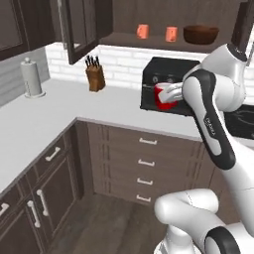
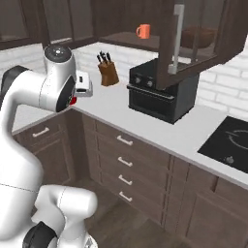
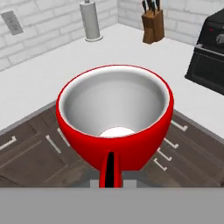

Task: Gather all objects into one cabinet and sort the glasses and bowls to opposite sides.

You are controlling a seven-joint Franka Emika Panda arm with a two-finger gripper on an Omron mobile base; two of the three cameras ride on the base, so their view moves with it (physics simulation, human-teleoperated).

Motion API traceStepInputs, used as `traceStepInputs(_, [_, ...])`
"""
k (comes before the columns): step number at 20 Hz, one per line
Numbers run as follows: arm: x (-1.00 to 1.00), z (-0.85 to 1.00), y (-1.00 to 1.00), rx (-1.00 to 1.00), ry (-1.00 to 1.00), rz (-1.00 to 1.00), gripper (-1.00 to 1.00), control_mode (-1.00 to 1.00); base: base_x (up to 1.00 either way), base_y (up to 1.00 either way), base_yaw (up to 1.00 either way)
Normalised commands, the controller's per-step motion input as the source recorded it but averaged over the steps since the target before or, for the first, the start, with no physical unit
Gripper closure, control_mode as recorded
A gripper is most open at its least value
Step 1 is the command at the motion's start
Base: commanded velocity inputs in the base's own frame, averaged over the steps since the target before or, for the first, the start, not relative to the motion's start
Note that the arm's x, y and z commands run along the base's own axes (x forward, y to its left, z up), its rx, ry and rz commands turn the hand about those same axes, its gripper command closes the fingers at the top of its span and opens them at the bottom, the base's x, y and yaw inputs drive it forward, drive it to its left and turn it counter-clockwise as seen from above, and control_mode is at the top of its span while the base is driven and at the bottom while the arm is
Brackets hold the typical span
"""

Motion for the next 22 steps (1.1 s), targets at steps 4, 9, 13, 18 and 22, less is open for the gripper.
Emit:
traceStepInputs(4, [0.00, 0.00, 0.00, 0.00, 0.00, 0.00, 1.00, 1.00, 1.00, 0.74, -0.57])
traceStepInputs(9, [0.00, 0.00, 0.00, 0.00, 0.00, 0.00, 1.00, 1.00, 0.99, 0.62, -0.55])
traceStepInputs(13, [0.00, 0.00, 0.00, 0.00, 0.00, 0.00, 1.00, 1.00, 0.36, 0.43, -0.36])
traceStepInputs(18, [0.00, 0.00, 0.00, 0.00, 0.00, 0.00, 1.00, 1.00, 0.31, 0.65, -0.21])
traceStepInputs(22, [0.00, 0.00, 0.00, 0.00, 0.00, 0.00, 1.00, 1.00, 0.29, 0.49, -0.01])
